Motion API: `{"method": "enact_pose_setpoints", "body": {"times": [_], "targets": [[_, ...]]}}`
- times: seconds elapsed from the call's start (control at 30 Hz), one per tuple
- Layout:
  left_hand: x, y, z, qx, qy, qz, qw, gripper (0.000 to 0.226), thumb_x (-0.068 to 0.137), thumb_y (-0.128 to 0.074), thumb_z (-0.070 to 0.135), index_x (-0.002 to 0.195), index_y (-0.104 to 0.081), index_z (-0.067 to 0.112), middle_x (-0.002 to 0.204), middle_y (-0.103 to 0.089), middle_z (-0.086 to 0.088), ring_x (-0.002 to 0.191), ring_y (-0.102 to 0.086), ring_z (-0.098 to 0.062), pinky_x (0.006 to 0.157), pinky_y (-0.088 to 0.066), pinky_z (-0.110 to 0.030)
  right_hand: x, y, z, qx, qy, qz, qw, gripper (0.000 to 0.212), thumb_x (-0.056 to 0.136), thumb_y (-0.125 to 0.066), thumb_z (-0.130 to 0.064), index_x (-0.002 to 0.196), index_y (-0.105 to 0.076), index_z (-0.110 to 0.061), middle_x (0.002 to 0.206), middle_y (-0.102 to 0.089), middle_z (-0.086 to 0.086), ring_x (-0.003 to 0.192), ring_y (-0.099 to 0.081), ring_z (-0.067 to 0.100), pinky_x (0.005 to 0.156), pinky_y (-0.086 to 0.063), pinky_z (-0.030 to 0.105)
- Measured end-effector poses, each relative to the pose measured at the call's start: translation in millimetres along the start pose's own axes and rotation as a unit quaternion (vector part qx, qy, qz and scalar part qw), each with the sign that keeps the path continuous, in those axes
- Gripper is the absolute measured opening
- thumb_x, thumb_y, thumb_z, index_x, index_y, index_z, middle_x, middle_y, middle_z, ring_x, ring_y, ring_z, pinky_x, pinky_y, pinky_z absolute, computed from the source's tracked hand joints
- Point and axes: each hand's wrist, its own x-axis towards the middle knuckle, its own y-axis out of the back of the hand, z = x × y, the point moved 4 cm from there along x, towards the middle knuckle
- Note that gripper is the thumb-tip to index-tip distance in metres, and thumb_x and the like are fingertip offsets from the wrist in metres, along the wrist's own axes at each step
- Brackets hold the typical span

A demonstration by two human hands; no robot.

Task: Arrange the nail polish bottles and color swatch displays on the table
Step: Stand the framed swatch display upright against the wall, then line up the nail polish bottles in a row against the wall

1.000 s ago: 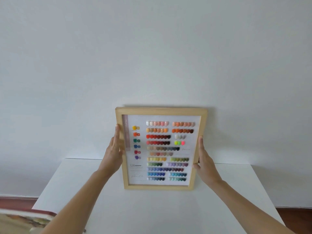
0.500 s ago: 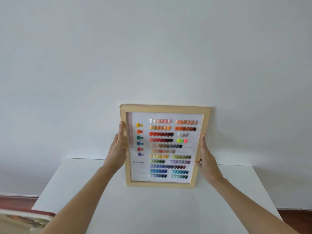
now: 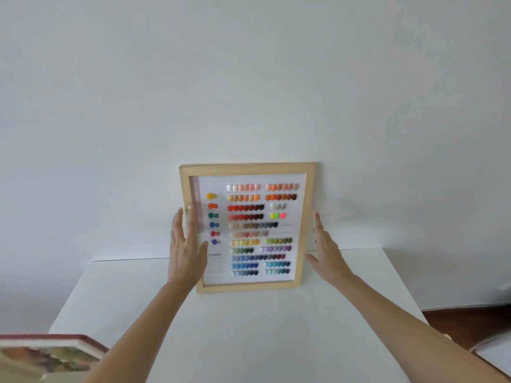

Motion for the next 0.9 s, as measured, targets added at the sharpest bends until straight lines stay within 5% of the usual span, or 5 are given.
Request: {"method": "enact_pose_setpoints", "body": {"times": [0.1, 0.23, 0.37, 0.63, 0.9], "targets": [[-16, -6, 16, -0.01, -0.025, -0.024, 0.999, 0.084, 0.091, -0.058, 0.006, 0.153, -0.005, 0.024, 0.16, -0.006, -0.01, 0.148, -0.01, -0.032, 0.115, -0.028, -0.058, -24, 10, 0, -0.013, -0.019, -0.013, 1.0, 0.105, 0.087, -0.064, -0.013, 0.142, 0.019, -0.046, 0.135, -0.044, 0.008, 0.115, -0.053, 0.023, 0.093, -0.041, 0.032], [-38, -22, 32, -0.027, -0.075, -0.057, 0.995, 0.08, 0.089, -0.062, 0.007, 0.151, -0.015, 0.022, 0.16, -0.009, -0.009, 0.146, -0.02, -0.034, 0.111, -0.034, -0.058, -64, 21, 5, -0.007, -0.052, -0.035, 0.998, 0.091, 0.091, -0.059, -0.014, 0.146, 0.007, -0.043, 0.14, -0.042, 0.012, 0.128, -0.045, 0.027, 0.106, -0.04, 0.044], [-68, -47, 51, -0.053, -0.085, -0.114, 0.988, 0.077, 0.089, -0.063, 0.009, 0.149, -0.02, 0.028, 0.159, -0.012, -0.005, 0.143, -0.028, -0.034, 0.104, -0.041, -0.056, -105, 36, 20, -0.008, -0.08, -0.048, 0.996, 0.074, 0.091, -0.058, -0.019, 0.146, -0.012, -0.037, 0.125, -0.053, 0.012, 0.114, -0.052, 0.024, 0.101, -0.043, 0.042], [-135, -111, 117, -0.076, -0.119, -0.243, 0.96, 0.065, 0.091, -0.061, 0.016, 0.147, -0.03, 0.027, 0.158, -0.019, 0.002, 0.141, -0.034, -0.024, 0.104, -0.043, -0.041, -168, 106, 92, 0.004, -0.125, -0.014, 0.992, 0.031, 0.089, -0.06, -0.013, 0.12, -0.059, -0.013, 0.105, -0.068, 0.009, 0.1, -0.063, 0.018, 0.095, -0.05, 0.036], [-195, -192, 212, -0.07, -0.108, -0.318, 0.939, 0.052, 0.093, -0.059, 0.019, 0.142, -0.042, 0.021, 0.15, -0.035, 0.0, 0.137, -0.039, -0.019, 0.11, -0.032, -0.026, -195, 178, 202, -0.059, -0.188, -0.029, 0.98, 0.026, 0.087, -0.062, -0.012, 0.113, -0.063, -0.008, 0.106, -0.066, 0.01, 0.094, -0.061, 0.02, 0.089, -0.049, 0.031]]}}
